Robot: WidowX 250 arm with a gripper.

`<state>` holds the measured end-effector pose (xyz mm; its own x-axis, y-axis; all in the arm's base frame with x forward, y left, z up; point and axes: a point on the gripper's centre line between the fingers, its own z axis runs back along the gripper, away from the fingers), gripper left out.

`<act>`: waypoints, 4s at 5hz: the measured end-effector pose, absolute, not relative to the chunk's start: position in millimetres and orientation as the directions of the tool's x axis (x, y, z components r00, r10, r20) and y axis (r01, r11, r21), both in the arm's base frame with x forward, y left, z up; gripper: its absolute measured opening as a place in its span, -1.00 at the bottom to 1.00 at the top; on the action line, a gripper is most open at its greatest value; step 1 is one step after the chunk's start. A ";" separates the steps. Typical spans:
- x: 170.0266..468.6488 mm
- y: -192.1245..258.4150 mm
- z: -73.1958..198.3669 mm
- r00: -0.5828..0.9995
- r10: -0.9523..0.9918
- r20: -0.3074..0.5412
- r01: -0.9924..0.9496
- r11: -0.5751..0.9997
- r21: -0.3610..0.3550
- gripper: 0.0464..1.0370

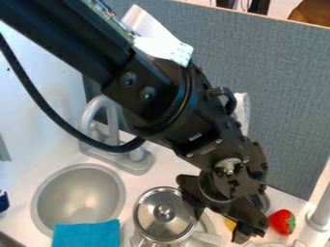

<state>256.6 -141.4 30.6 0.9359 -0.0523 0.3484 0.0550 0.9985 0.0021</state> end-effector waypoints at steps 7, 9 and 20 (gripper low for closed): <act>305.9 -203.6 -36.6 0.876 -0.293 0.384 0.355 0.930 -0.101 0.93; 319.9 -210.0 -45.9 0.887 -0.236 0.397 0.301 0.948 -0.108 0.93; 389.1 -169.8 -72.6 0.905 -0.082 0.418 0.109 0.993 -0.040 0.93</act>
